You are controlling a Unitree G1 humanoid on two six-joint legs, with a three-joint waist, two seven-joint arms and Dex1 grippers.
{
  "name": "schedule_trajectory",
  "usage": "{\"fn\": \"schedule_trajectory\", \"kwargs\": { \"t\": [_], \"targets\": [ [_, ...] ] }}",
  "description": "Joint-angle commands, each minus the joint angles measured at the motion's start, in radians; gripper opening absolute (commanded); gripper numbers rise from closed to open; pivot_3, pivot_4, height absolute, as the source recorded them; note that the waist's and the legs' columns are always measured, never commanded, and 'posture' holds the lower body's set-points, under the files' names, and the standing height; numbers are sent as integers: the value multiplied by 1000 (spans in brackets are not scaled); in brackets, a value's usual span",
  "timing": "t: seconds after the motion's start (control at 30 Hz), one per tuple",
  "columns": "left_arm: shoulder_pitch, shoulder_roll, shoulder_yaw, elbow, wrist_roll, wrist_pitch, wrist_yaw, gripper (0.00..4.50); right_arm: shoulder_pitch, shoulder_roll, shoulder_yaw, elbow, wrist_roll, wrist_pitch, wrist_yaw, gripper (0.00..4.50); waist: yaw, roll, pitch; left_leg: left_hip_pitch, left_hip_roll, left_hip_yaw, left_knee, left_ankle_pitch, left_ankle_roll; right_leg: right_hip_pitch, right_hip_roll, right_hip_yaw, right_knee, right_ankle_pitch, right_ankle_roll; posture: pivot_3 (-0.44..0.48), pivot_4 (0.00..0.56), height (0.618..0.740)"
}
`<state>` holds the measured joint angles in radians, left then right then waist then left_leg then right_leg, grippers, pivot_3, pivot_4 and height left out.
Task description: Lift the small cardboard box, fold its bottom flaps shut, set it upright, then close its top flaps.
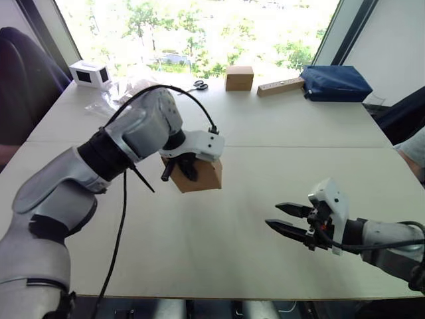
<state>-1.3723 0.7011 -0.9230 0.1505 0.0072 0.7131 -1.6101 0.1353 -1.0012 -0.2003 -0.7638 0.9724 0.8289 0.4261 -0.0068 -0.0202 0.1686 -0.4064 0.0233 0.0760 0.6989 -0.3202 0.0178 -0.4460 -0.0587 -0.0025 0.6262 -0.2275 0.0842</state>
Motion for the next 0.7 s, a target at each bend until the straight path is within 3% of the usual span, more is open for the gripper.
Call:
{"fn": "schedule_trajectory", "kwargs": {
  "t": [0.03,0.13,0.33,0.57,0.7],
  "targets": [
    [-95,12,-107,-135,-140,173,-4,0,-2,-22,34,-88,-108,-4,-17,2687,-1,0,0,-1,0,-1,0,0,0,-1,0,0,0,0,1,0,150,740],
    [-93,-31,-118,-189,-158,317,-4,0,2,-26,50,-115,-199,-3,-46,2687,10,0,0,-1,-1,-1,0,0,1,-1,-2,0,2,-2,3,0,150,740],
    [-85,-99,-128,-225,-130,377,21,0,14,34,61,-110,-251,-14,-38,2687,18,0,0,1,-6,-2,2,0,1,0,-1,2,4,-4,1,0,150,740],
    [-68,-192,-137,-121,-60,341,128,0,26,96,17,-111,-255,-21,-22,2687,19,0,0,1,-7,-3,2,0,1,2,-1,2,4,-2,3,0,150,740],
    [-66,-199,-136,-98,-36,289,125,0,28,118,14,-109,-261,-22,-15,2687,19,0,0,1,-7,-3,2,0,1,2,-1,2,4,-2,3,0,150,740]
  ]
}}
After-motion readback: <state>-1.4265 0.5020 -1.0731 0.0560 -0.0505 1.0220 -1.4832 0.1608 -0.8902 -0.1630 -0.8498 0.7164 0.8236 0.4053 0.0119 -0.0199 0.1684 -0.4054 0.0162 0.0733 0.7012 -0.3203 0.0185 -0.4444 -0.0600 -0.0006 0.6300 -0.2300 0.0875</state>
